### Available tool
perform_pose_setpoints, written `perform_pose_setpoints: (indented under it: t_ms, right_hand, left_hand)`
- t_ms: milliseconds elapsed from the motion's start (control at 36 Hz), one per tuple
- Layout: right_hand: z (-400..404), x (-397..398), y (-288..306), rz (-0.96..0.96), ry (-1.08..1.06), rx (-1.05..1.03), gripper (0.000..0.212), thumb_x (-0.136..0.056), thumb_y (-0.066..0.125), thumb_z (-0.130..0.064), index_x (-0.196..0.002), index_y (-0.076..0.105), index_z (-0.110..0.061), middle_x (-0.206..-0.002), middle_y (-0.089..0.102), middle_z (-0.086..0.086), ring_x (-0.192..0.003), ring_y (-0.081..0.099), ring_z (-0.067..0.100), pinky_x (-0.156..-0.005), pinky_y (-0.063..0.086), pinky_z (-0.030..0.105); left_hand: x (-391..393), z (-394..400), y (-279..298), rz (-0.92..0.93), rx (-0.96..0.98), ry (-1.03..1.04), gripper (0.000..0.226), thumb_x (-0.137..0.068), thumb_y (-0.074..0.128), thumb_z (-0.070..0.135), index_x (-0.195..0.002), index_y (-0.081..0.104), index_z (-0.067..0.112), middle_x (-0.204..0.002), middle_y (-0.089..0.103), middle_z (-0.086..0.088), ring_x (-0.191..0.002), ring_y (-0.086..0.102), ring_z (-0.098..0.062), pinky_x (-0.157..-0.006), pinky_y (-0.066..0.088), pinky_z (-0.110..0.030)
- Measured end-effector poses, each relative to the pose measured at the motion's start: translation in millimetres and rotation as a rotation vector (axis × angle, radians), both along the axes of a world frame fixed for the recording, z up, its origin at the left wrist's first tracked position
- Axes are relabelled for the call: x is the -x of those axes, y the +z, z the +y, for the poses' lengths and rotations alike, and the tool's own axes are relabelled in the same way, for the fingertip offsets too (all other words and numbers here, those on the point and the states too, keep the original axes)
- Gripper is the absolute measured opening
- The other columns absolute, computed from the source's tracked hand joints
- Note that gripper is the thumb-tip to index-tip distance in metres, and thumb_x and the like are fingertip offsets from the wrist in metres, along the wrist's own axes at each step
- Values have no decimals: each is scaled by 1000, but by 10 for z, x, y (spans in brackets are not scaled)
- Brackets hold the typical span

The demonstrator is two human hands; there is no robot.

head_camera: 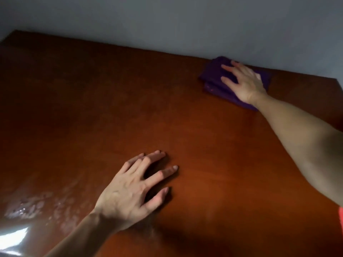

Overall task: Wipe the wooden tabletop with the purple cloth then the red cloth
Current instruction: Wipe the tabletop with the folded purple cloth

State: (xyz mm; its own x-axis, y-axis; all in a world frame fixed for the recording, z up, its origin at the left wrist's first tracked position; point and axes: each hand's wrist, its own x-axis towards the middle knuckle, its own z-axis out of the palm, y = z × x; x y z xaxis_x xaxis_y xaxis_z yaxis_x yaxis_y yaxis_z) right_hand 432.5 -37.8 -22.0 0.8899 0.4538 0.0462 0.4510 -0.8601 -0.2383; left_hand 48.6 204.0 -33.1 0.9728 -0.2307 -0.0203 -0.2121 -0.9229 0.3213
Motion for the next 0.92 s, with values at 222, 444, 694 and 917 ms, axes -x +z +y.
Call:
perform_pose_setpoints:
  t_ms: [222,444,694,917]
  right_hand:
    - [-50,222,-19,26,-169,3,61,-102,27,-67,-159,25,-45,-172,12,-6,-159,6,15,-127,4,44]
    - [-449,989,-113,-8,-284,-30,60,-103,32,-62,-159,26,-42,-172,14,-4,-159,7,15,-126,5,45]
    - [-1009,2418,-190,-73,-272,12,69,-97,23,-68,-160,26,-41,-171,17,-4,-158,11,17,-126,9,46]
    - [-1421,3675,-263,-157,-179,21,67,-98,27,-63,-159,34,-35,-169,25,-1,-157,22,20,-125,20,50]
  left_hand:
    - [-3,-24,-2,-33,-17,22,54,-101,31,60,-153,32,45,-158,33,2,-150,22,-10,-119,19,-35]
    - [20,-44,-17,-53,-46,34,54,-100,28,62,-151,34,46,-157,34,3,-142,36,-17,-114,27,-39]
    - [74,-322,20,-137,-147,166,51,-98,30,49,-141,50,33,-139,47,-7,-118,50,-29,-98,36,-48]
    - [148,-1124,-3,-159,-40,372,47,-92,38,36,-128,55,11,-115,48,-17,-101,49,-36,-88,40,-51]
